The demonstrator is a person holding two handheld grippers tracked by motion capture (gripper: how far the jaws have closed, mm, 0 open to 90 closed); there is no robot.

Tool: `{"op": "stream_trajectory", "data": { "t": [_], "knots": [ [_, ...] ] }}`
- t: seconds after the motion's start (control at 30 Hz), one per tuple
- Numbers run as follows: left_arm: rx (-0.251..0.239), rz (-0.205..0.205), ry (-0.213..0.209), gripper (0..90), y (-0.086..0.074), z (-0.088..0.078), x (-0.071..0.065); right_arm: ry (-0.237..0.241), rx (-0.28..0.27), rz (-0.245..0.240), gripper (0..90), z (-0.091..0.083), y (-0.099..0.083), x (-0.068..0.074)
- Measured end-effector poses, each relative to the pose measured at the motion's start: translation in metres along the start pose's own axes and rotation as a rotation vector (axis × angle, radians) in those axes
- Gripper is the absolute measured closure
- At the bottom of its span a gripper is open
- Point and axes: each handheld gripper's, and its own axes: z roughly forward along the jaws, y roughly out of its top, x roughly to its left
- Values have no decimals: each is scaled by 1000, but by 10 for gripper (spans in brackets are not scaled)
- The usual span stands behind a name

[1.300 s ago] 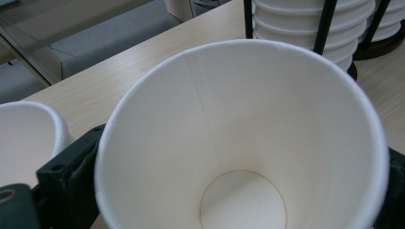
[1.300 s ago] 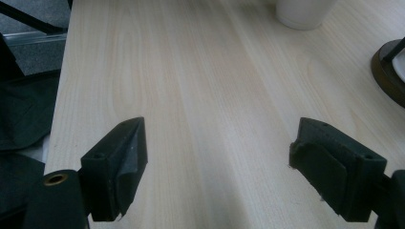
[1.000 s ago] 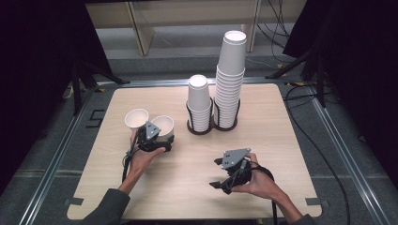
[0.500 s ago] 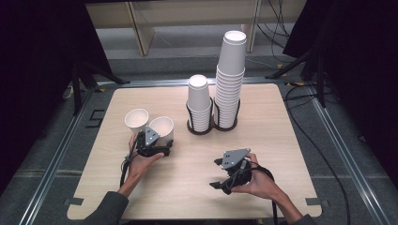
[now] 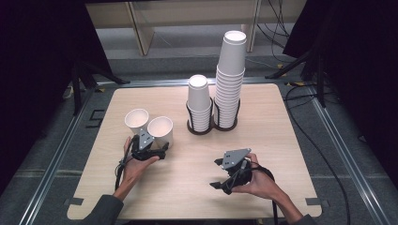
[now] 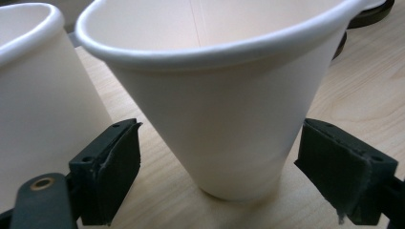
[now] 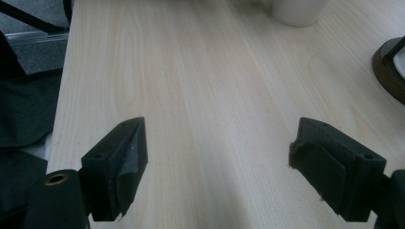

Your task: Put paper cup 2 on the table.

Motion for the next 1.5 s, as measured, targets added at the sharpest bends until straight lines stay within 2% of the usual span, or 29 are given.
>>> {"op": "stream_trajectory", "data": {
  "t": [0.03, 0.3, 0.37, 0.4, 0.43, 0.63, 0.67, 0.73, 0.8, 0.97, 1.0, 1.03, 1.23, 1.3, 1.33, 1.47, 1.5],
  "knots": [
    [4, -11, 3, 141, 0, -2, -1, 0, 0, 0, 198, 0, 0, 0],
    [15, -7, -25, 141, -3, -22, -7, -7, -2, 8, 198, -2, -2, -1],
    [-3, -3, -33, 141, -4, -33, -11, -8, -1, 7, 198, -2, -2, 0],
    [-3, -3, -33, 141, -4, -33, -11, -8, -1, 7, 198, -2, -2, 0],
    [-4, -3, -40, 141, -4, -41, -15, -17, -2, -3, 198, -2, -3, -1],
    [-24, 7, -79, 141, -5, -58, -23, -16, -4, 10, 197, -3, -3, 1],
    [-19, -1, -88, 141, -5, -66, -26, -19, -4, 10, 197, -3, -4, 0],
    [-15, -2, -96, 141, -6, -69, -27, -20, -7, 14, 197, -3, -4, 0],
    [-36, -21, -116, 141, -7, -74, -29, -27, -9, 8, 196, -4, -5, 0],
    [-37, -27, -132, 141, -14, -92, -34, -22, -13, 24, 195, -3, -8, 1],
    [-34, -26, -130, 141, -15, -96, -35, -22, -13, 24, 195, -3, -8, 1],
    [-39, -30, -145, 142, -17, -101, -37, -30, -9, 13, 195, -3, -8, 1],
    [-45, -20, -159, 141, -20, -111, -40, -26, -11, 34, 195, -3, -11, 4],
    [-27, -23, -156, 141, -22, -116, -41, -25, -9, 38, 195, -4, -12, 5],
    [-39, -15, -174, 141, -23, -115, -41, -26, -1, 42, 195, -4, -14, 6],
    [-24, -29, -186, 142, -27, -118, -45, -33, 16, 48, 192, -5, -17, 8],
    [-20, -20, -187, 142, -28, -119, -45, -33, 13, 52, 193, -6, -18, 8]
  ]
}}
